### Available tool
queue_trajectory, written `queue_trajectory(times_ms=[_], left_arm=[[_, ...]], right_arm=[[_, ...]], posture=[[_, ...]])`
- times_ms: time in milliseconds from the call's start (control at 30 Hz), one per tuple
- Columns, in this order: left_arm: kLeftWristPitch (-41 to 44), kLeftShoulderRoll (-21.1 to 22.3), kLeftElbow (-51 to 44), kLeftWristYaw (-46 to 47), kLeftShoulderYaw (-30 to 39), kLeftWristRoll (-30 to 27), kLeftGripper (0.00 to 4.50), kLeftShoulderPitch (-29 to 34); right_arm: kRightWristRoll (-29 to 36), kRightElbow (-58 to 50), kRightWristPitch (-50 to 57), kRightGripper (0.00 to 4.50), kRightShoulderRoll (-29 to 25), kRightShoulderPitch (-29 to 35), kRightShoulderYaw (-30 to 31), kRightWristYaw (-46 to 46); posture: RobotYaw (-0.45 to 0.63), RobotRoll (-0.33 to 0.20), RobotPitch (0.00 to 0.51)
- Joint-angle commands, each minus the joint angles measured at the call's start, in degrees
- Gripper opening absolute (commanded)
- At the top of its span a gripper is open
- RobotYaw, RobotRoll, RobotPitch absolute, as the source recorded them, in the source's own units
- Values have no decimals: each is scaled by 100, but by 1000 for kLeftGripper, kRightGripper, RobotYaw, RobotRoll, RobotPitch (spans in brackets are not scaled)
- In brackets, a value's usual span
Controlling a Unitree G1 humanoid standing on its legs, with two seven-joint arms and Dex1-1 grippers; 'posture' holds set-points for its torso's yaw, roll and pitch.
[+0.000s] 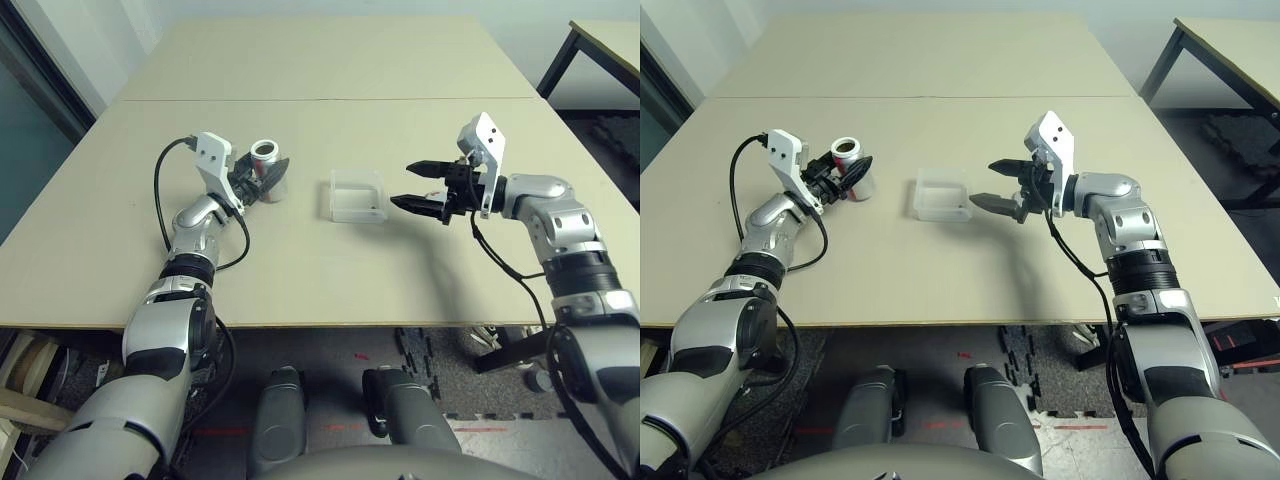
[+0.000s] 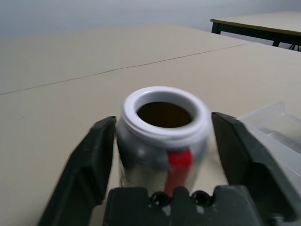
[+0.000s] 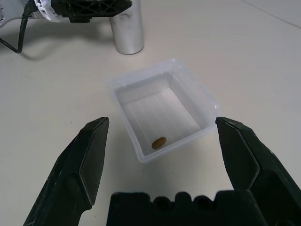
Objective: Pour the medicine from the bottle into the box.
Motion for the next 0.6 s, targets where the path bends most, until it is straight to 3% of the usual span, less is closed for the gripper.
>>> queue_trajectory(times_ms=[33, 600], left_arm=[[17, -10, -16, 1, 14, -62, 4478, 152], [291, 57, -985, 2, 132, -477, 4478, 904]], right_arm=[[78, -112, 53, 4500, 44, 48, 10, -43], [92, -33, 26, 4500, 217, 24, 48, -89]], posture=[[-66, 0, 116], [-29, 0, 127]])
